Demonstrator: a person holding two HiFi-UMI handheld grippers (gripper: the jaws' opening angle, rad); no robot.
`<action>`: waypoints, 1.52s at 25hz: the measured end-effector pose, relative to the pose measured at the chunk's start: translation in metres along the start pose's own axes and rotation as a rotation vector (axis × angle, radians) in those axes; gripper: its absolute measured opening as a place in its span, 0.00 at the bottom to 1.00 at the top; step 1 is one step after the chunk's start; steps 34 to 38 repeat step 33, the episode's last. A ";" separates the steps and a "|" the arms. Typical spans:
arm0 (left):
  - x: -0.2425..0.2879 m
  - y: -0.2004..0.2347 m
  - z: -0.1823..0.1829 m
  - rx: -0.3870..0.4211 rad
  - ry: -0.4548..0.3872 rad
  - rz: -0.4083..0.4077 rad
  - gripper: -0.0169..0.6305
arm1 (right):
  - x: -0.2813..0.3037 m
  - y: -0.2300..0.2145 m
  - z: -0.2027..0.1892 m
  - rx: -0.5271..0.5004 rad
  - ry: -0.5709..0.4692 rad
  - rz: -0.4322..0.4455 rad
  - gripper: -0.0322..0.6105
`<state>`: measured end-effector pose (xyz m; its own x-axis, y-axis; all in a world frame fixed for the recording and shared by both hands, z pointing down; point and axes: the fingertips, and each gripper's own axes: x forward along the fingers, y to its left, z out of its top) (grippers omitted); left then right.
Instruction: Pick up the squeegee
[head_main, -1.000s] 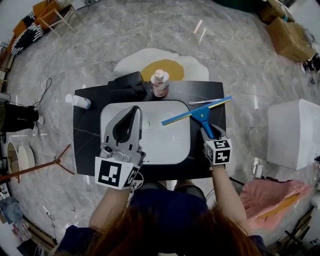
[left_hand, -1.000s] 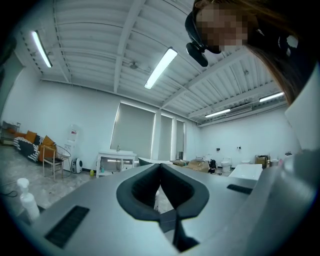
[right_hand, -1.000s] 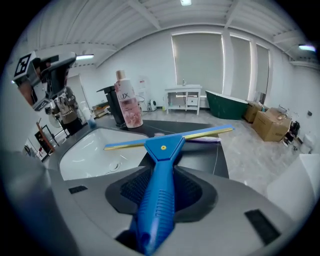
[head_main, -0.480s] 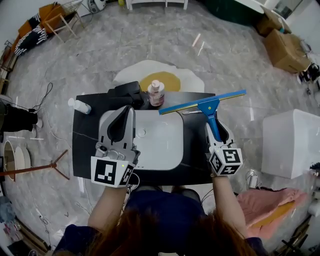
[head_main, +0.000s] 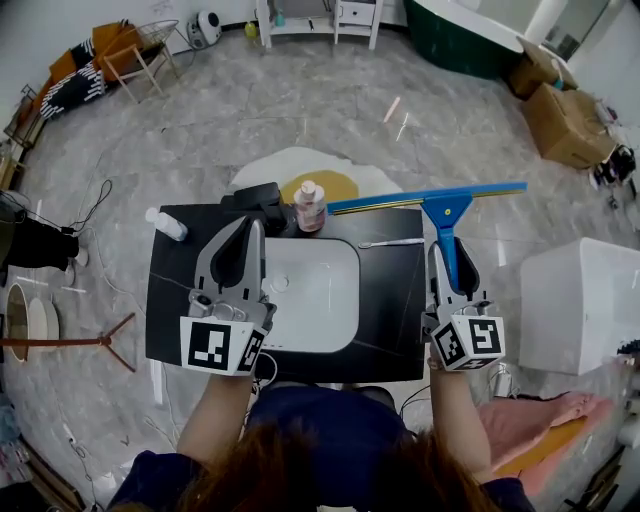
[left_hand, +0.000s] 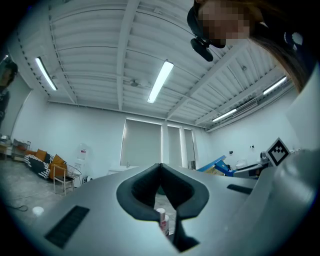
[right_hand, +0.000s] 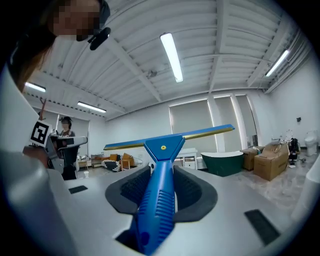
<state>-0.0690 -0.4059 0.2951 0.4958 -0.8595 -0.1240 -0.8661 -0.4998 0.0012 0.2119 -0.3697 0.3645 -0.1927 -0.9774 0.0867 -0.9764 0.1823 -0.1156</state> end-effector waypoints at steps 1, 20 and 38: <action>-0.001 -0.001 0.002 0.001 -0.002 0.003 0.05 | -0.003 0.000 0.007 0.001 -0.022 -0.001 0.30; -0.026 -0.016 0.018 0.011 -0.024 0.016 0.05 | -0.046 0.006 0.062 -0.010 -0.192 0.003 0.30; -0.035 -0.029 0.023 0.007 -0.038 0.002 0.05 | -0.064 0.006 0.061 -0.024 -0.183 -0.008 0.30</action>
